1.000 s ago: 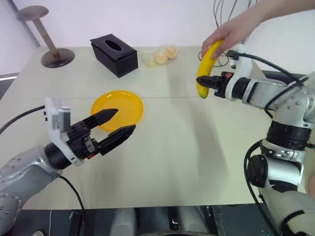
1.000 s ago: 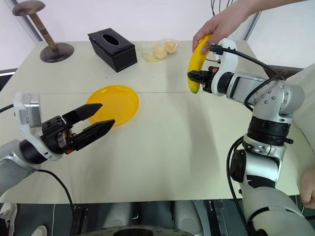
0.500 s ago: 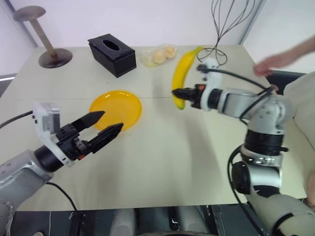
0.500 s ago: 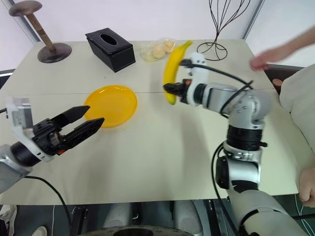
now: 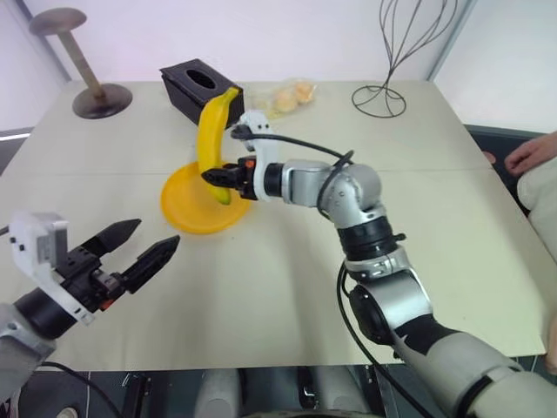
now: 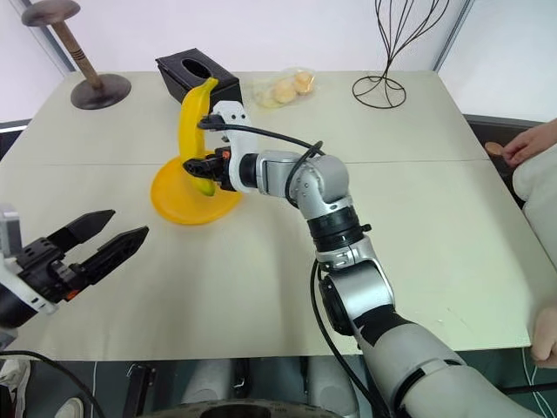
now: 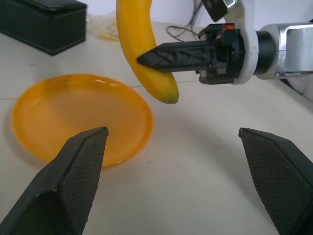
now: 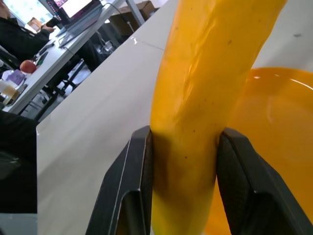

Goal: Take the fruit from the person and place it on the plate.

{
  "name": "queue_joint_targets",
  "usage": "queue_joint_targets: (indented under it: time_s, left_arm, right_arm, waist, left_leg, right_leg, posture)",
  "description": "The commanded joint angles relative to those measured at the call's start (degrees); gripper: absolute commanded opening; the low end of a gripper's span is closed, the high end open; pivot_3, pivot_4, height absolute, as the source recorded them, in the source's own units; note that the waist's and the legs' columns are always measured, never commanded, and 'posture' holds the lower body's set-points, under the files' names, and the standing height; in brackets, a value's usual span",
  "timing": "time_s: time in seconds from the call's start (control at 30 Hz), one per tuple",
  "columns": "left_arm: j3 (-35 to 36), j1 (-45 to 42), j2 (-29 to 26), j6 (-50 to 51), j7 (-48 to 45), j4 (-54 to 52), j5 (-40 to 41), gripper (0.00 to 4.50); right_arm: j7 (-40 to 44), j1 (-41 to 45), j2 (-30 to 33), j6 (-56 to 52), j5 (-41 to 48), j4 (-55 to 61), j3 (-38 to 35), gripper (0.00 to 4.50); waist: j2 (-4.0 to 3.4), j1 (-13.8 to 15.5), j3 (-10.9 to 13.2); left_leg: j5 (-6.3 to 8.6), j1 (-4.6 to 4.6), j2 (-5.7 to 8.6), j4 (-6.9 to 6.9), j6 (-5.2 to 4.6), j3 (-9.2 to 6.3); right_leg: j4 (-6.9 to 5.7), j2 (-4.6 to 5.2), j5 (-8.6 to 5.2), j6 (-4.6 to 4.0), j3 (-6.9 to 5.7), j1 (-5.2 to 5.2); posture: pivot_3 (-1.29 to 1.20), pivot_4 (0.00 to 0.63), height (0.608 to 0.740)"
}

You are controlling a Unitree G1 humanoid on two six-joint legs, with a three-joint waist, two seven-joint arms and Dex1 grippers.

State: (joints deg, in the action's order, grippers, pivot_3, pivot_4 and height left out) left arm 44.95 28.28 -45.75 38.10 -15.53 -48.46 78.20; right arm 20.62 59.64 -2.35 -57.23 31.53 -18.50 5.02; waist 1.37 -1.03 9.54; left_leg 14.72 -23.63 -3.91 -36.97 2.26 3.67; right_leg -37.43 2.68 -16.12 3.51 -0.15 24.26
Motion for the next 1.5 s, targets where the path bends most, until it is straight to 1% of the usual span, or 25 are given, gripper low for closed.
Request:
queue_joint_targets:
  time_s: [0.03, 0.2, 0.37, 0.53, 0.7, 0.77, 0.8, 0.9, 0.93, 1.07, 1.1, 1.17, 1.27, 1.3, 1.37, 1.5]
  left_arm:
    - [4.45, 2.09, 0.9, -1.72, 0.33, -2.05, -0.49, 4.5]
    - [7.13, 5.46, 1.83, -2.2, 0.28, -2.25, -0.94, 4.5]
    - [8.36, 7.71, 2.53, -2.84, 0.05, -2.05, -1.26, 4.5]
    - [10.23, 9.43, 3.34, -3.25, -0.02, -1.79, -1.43, 4.5]
    - [9.82, 10.69, 3.4, -3.34, -1.4, -2.28, -2.87, 4.5]
    - [9.4, 10.52, 3.39, -3.59, -1.28, -2.33, -2.83, 4.5]
    - [9.04, 10.41, 3.37, -3.64, -1.31, -2.3, -2.98, 4.5]
    - [8.05, 10.02, 3.36, -3.73, -1.3, -2.19, -3.39, 4.5]
    - [7.68, 9.77, 3.35, -3.77, -1.23, -2.18, -3.46, 4.5]
    - [6.22, 8.51, 3.12, -3.66, -1.06, -2.09, -3.54, 4.5]
    - [6.0, 8.34, 3.1, -3.62, -1.08, -1.97, -3.73, 4.5]
    - [5.6, 8.1, 2.94, -3.51, -1.46, -1.77, -3.86, 4.5]
    - [5.13, 7.63, 2.73, -3.36, -1.93, -1.45, -4.27, 4.5]
    - [4.84, 7.34, 2.58, -3.29, -2.02, -1.25, -4.4, 4.5]
    - [4.36, 7.0, 2.39, -3.17, -2.4, -1.08, -4.69, 4.5]
    - [3.62, 6.71, 2.0, -2.88, -3.18, -0.78, -5.13, 4.5]
  right_arm:
    - [3.6, 2.95, -2.37, 9.66, -4.78, -9.24, 1.84, 1.21]
    - [6.89, 3.93, -4.84, 19.59, -11.27, -20.89, 4.25, 1.21]
    - [7.94, 5.31, -6.6, 24.69, -14.35, -28.5, 3.04, 1.21]
    - [8.82, 5.92, -7.65, 27.19, -16.07, -32.21, 1.88, 1.21]
    - [9.6, 5.55, -8.47, 27.38, -17.46, -33.2, 1.57, 1.21]
    - [9.72, 5.19, -8.52, 26.81, -17.77, -32.57, 1.35, 2.23]
    - [9.75, 5.03, -8.48, 26.43, -17.91, -32.05, 1.29, 2.44]
    - [10.05, 4.5, -8.05, 25.17, -18.01, -30.02, 1.07, 4.0]
    - [10.25, 4.23, -7.83, 24.42, -17.82, -29.14, 0.87, 4.45]
    - [11.54, 2.34, -5.76, 19.47, -17.17, -22.49, 0.85, 4.45]
    - [11.93, 1.62, -4.75, 17.68, -16.91, -19.71, 0.91, 4.45]
    - [14.06, -1.11, -0.85, 12.72, -15.76, -10.04, 1.47, 4.45]
    - [18.29, -6.0, 5.88, 8.71, -14.09, 4.6, 2.94, 4.45]
    - [20.31, -7.98, 9.05, 7.56, -12.86, 10.02, 2.78, 4.45]
    - [23.7, -11.78, 15.29, 4.59, -9.34, 19.29, 0.79, 4.45]
    - [29.12, -18.12, 27.15, 1.32, -3.95, 29.92, -4.37, 4.45]
  waist:
    - [0.01, -0.21, -0.01]
    - [0.0, -0.93, 0.0]
    - [-0.01, -1.6, 0.01]
    - [-0.01, -1.71, 0.01]
    - [-0.02, -1.71, 0.02]
    - [-0.02, -1.69, 0.02]
    - [-0.03, -1.65, 0.02]
    - [-0.03, -1.67, 0.02]
    - [-0.02, -1.68, 0.02]
    - [-0.03, -1.62, 0.02]
    - [-0.03, -1.59, 0.02]
    - [-0.03, -1.42, 0.02]
    - [-0.03, -1.23, 0.02]
    - [-0.03, -1.22, 0.02]
    - [-0.02, -1.26, 0.01]
    - [-0.02, -1.35, 0.02]
  left_leg:
    - [0.0, 0.0, 0.0, -0.01, 0.0, 0.02]
    - [0.0, 0.0, -0.01, 0.02, 0.0, 0.03]
    - [0.0, -0.07, -0.01, 0.03, 0.01, -0.03]
    - [0.01, -0.07, -0.01, 0.06, 0.02, -0.15]
    - [0.01, -0.07, -0.01, 0.08, 0.02, -0.15]
    - [0.01, -0.07, -0.01, 0.08, 0.02, -0.15]
    - [0.01, -0.06, -0.01, 0.08, 0.02, -0.15]
    - [0.01, -0.07, -0.01, 0.08, 0.03, -0.15]
    - [0.01, -0.07, -0.01, 0.08, 0.03, -0.15]
    - [0.01, -0.07, -0.01, 0.08, 0.03, -0.16]
    - [0.01, -0.07, -0.01, 0.08, 0.03, -0.15]
    - [0.01, -0.08, -0.01, 0.08, 0.03, -0.16]
    - [0.01, -0.24, 0.07, 0.02, 0.03, -0.21]
    - [0.01, -0.25, 0.08, 0.01, 0.03, -0.21]
    - [0.01, -0.28, 0.09, -0.01, 0.02, -0.18]
    - [0.01, -0.28, 0.08, 0.0, 0.02, -0.19]
  right_leg:
    - [0.0, 0.0, 0.0, 0.0, 0.01, 0.0]
    - [0.01, 0.01, 0.0, -0.02, 0.01, 0.03]
    - [0.01, 0.05, 0.0, -0.02, 0.01, 0.09]
    - [0.01, 0.06, 0.0, -0.02, 0.01, 0.11]
    - [0.01, 0.09, -0.01, -0.04, 0.01, 0.13]
    - [0.01, 0.1, -0.01, -0.04, 0.01, 0.13]
    - [0.01, 0.11, -0.01, -0.05, 0.01, 0.13]
    - [0.01, 0.13, -0.01, -0.05, 0.01, 0.13]
    - [0.01, 0.14, 0.0, -0.06, 0.01, 0.13]
    - [0.01, 0.14, 0.0, -0.06, 0.01, 0.13]
    - [0.01, 0.14, 0.0, -0.06, 0.01, 0.12]
    - [0.01, 0.15, 0.0, -0.06, 0.01, 0.13]
    - [0.05, 0.25, 0.0, -0.05, -0.06, 0.15]
    - [0.07, 0.26, 0.0, -0.05, -0.06, 0.15]
    - [0.13, 0.24, 0.01, -0.04, -0.06, 0.16]
    - [0.14, 0.14, 0.02, -0.02, -0.06, 0.16]
  posture:
    - [0.0, 0.15, 0.74]
    - [0.0, 0.15, 0.74]
    - [0.0, 0.15, 0.74]
    - [0.0, 0.15, 0.74]
    - [0.0, 0.15, 0.74]
    - [0.0, 0.15, 0.74]
    - [0.0, 0.15, 0.74]
    - [0.0, 0.15, 0.74]
    - [0.0, 0.15, 0.74]
    - [0.0, 0.15, 0.74]
    - [0.0, 0.15, 0.74]
    - [0.0, 0.15, 0.74]
    - [0.0, 0.15, 0.74]
    - [0.0, 0.15, 0.74]
    - [0.0, 0.15, 0.74]
    - [0.0, 0.15, 0.74]
